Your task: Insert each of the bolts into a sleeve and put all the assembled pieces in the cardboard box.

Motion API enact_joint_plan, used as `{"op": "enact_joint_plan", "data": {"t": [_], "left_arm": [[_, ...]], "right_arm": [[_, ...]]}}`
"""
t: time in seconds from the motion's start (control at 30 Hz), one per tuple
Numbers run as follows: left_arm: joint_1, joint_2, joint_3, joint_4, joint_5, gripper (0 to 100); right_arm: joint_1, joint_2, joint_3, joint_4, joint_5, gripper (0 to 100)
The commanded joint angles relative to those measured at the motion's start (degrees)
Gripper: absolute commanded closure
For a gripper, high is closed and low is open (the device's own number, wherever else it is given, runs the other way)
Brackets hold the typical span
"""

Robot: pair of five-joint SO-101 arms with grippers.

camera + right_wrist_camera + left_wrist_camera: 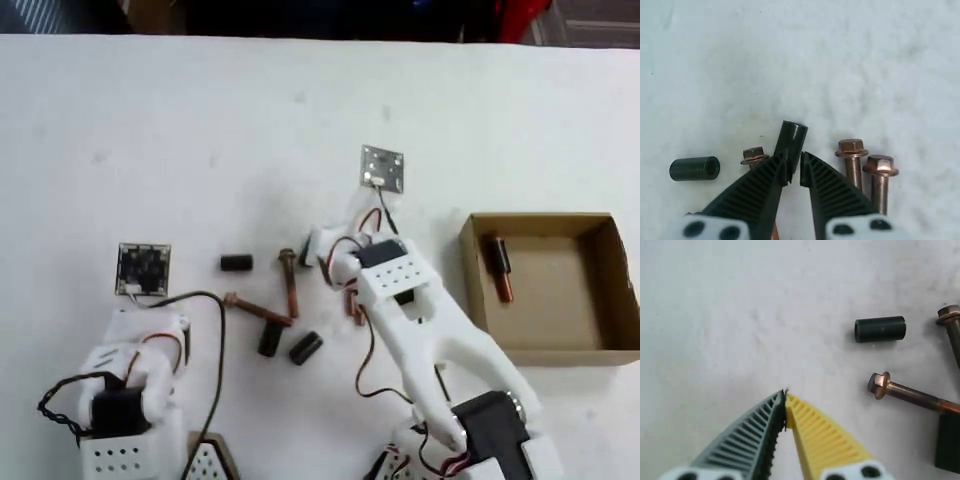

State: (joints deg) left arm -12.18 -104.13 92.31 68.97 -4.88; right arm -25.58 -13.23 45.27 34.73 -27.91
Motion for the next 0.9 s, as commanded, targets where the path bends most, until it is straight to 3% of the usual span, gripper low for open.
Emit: {"op": "enact_joint_plan", "data": {"t": [0.0,0.23,0.53,0.87], "left_arm": [[-0.66,-0.31,-0.26,0.00,0.18,98],[-0.66,-0.31,-0.26,0.00,0.18,98],[-0.66,-0.31,-0.26,0.00,0.18,98],[-0.66,-0.31,-0.26,0.00,0.18,98]], "right_arm": [[0.22,-2.68,-2.11,0.40,0.62,97.4],[-2.07,4.97,-6.95,2.07,0.53,97.4],[-1.98,22.11,-29.19,20.62,0.88,97.4],[-2.51,26.07,-32.53,20.62,1.93,97.2]]}}
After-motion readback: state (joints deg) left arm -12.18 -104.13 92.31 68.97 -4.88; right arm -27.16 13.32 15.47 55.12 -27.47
